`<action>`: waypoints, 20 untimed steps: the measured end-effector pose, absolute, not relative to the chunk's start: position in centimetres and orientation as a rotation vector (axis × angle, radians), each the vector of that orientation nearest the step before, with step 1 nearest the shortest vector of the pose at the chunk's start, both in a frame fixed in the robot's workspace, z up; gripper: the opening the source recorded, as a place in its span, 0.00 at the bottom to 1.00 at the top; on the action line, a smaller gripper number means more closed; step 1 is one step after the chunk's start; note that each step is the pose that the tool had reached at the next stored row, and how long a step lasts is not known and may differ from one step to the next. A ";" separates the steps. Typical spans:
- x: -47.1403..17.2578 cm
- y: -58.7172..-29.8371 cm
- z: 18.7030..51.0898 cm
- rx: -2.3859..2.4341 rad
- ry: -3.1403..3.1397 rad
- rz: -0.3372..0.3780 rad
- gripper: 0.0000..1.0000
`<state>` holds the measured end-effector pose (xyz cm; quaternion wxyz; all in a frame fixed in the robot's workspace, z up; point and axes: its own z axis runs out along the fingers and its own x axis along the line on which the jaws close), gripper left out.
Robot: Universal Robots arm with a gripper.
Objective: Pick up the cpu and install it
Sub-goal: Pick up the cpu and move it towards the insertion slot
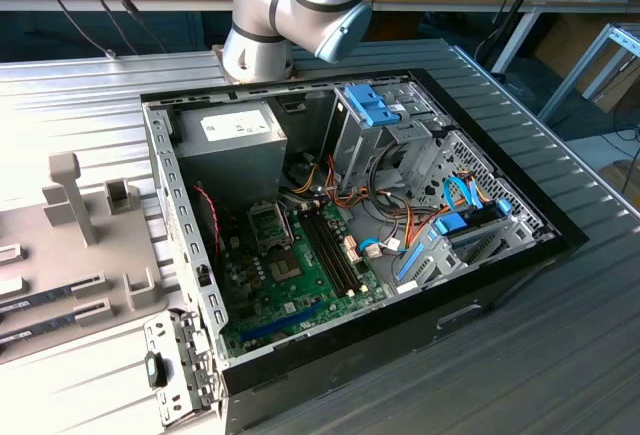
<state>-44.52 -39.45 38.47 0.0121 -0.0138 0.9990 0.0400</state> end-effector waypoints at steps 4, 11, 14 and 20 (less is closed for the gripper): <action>-44.3 -39.4 38.5 -0.043 3.115 0.125 0.47; -43.8 -39.4 38.5 -0.043 3.115 0.125 0.47; -43.7 -39.4 38.5 -0.043 3.115 0.125 0.47; -43.1 -39.5 38.5 -0.043 3.115 0.125 0.47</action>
